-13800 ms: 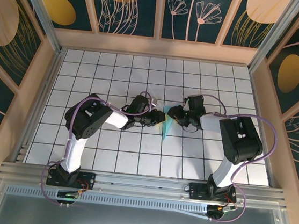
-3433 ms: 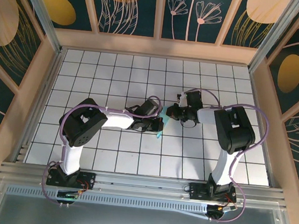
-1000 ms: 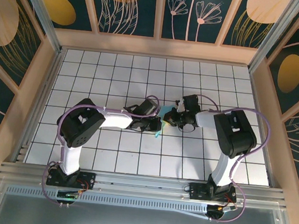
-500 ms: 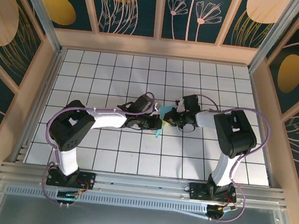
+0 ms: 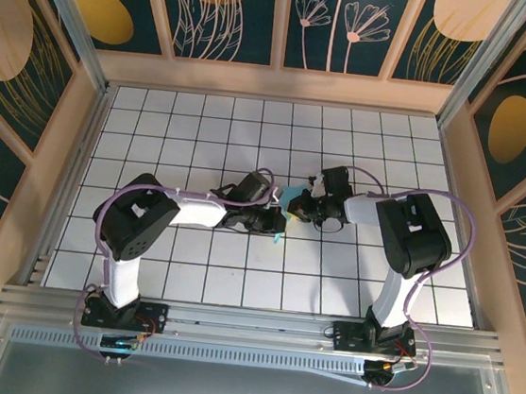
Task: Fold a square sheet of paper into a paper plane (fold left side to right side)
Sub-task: Fold the wing for the fifth time at the center of the table.
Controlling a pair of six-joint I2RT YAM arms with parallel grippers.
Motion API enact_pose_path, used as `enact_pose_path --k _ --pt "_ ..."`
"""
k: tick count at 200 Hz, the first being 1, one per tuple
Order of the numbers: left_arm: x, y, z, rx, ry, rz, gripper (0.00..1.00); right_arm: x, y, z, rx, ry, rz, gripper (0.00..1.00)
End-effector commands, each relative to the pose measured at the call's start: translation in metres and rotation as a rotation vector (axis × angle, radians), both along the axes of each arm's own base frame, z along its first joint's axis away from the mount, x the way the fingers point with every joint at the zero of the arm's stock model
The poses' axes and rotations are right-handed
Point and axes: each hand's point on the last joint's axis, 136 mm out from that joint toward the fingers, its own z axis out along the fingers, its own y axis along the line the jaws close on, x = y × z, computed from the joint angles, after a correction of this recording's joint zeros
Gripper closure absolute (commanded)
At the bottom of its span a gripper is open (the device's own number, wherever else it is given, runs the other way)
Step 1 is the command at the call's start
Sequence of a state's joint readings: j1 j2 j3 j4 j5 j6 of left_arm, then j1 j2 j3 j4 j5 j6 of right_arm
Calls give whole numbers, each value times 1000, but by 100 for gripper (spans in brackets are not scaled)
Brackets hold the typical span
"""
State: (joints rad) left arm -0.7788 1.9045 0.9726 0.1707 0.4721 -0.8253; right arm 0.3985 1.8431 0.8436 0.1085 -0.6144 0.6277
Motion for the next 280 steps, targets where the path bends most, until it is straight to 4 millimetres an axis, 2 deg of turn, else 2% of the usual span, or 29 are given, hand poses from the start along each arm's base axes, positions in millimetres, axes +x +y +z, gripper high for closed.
enact_pose_path --k 1,66,113,153,233,280 --pt "-7 0 -9 -19 37 -8 93 -23 -18 -39 -115 108 -9 100" --pt "-10 0 -14 -34 53 -5 93 -26 -20 -43 -127 117 -9 100" --pt "-7 -5 -1 -75 34 -1 92 -26 -20 -43 -126 116 -9 100" --pt "-9 -4 -10 -66 52 0 92 -25 -20 -43 -125 116 -11 100" --pt "-12 -6 -7 -81 49 0 91 -26 -19 -45 -126 121 -11 100" --pt "-17 -4 -18 -54 69 -9 91 -27 -19 -46 -130 123 -7 100"
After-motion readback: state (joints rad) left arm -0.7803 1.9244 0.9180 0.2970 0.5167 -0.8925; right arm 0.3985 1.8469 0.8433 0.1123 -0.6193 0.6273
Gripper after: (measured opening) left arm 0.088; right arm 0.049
